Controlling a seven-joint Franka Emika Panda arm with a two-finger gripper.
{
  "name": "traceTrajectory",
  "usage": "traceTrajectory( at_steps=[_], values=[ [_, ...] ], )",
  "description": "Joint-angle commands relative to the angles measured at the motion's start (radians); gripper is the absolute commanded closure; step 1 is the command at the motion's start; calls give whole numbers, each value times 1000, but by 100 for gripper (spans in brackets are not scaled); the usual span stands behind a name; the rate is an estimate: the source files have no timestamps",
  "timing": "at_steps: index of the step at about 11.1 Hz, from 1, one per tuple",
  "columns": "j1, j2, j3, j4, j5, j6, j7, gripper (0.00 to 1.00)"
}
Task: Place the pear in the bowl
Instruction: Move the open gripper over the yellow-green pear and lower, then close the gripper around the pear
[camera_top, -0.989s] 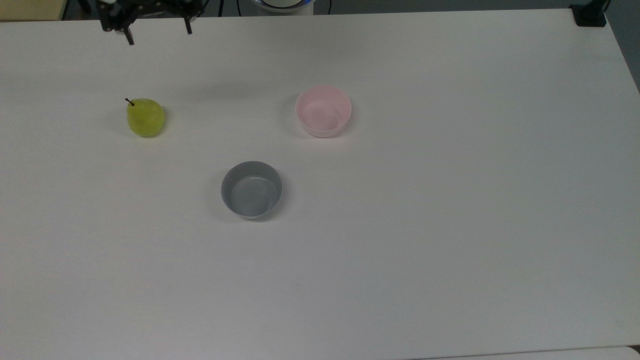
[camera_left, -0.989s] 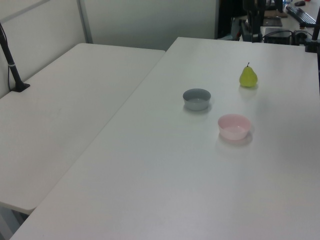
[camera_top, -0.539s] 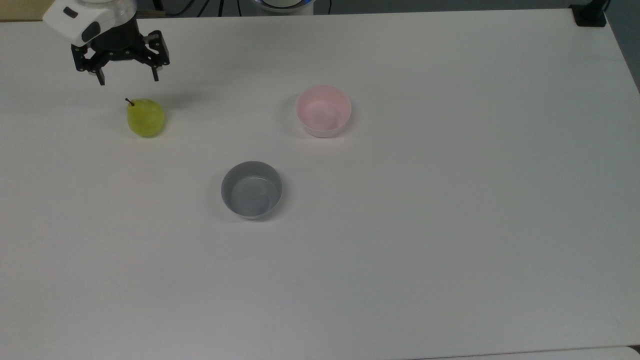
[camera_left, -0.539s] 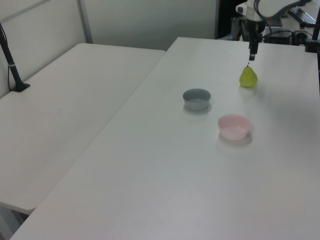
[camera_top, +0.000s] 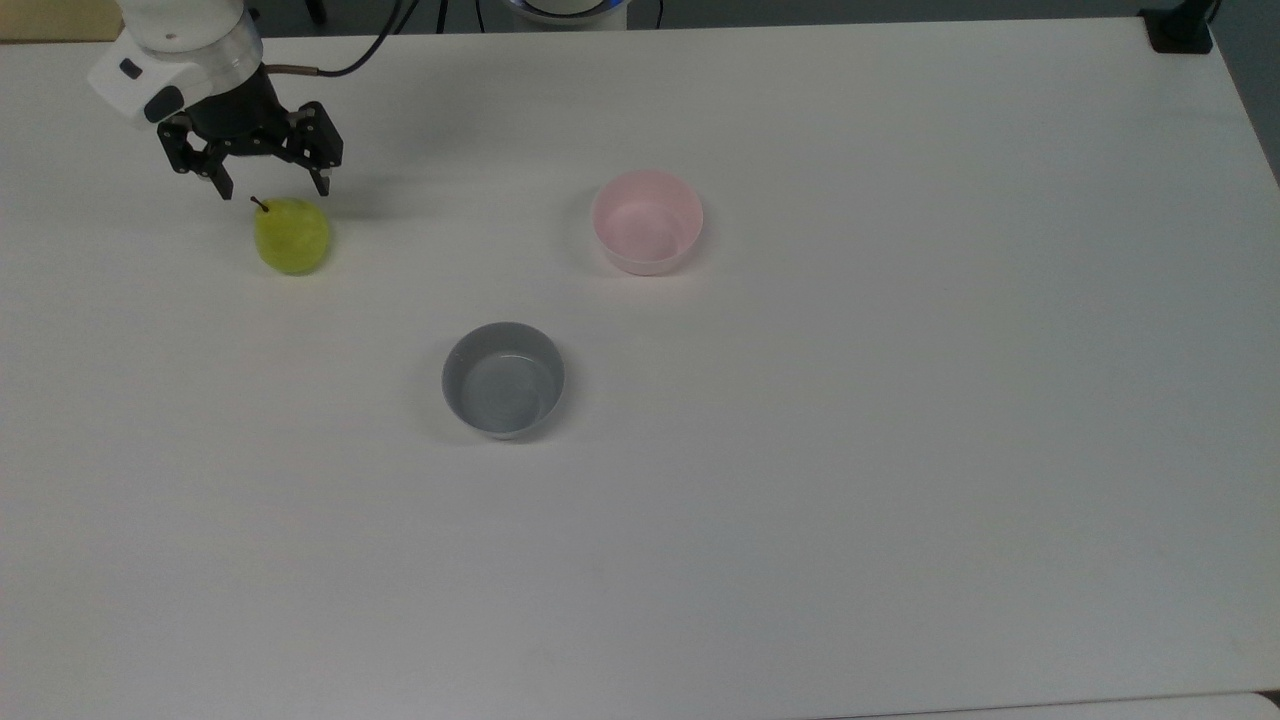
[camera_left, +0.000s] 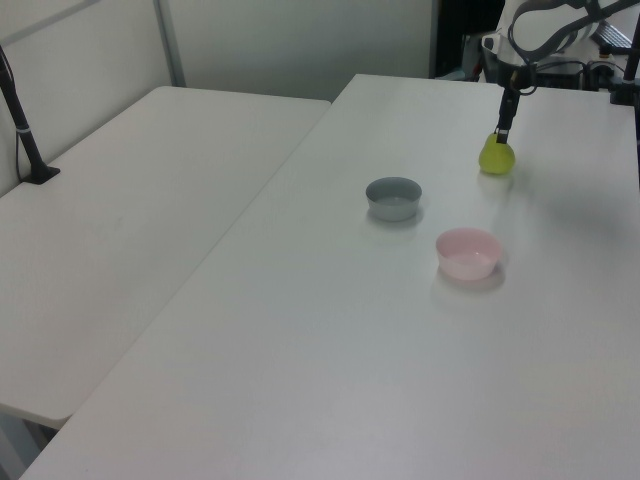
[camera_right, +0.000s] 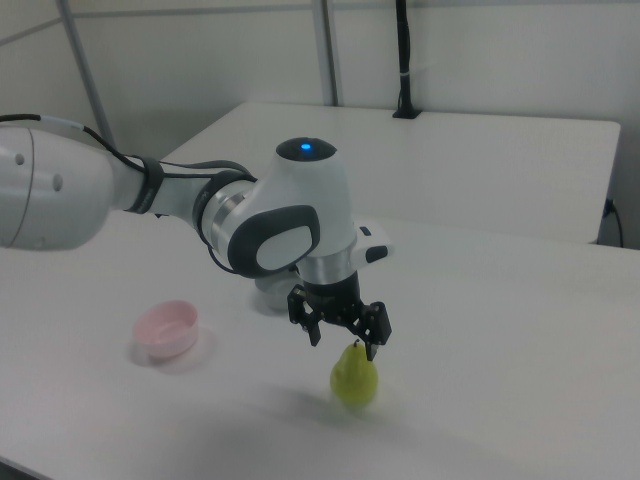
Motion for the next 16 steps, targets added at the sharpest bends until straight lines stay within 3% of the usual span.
traceTrajectory(
  at_steps=[1,5,6,7,8,9,10,11,16],
  values=[
    [12,32,-10,-6,35,68,30,0],
    [20,77,-10,-7,25,119,33,0],
    [26,84,-10,-7,25,127,33,5],
    [26,86,-10,-7,25,128,39,17],
    [26,86,-10,-7,25,124,39,49],
    [26,85,-10,-7,25,121,39,73],
    [26,83,-10,-7,26,116,39,92],
    [26,85,-10,-7,26,116,41,100],
    [29,60,-10,23,25,19,44,100]
  ],
)
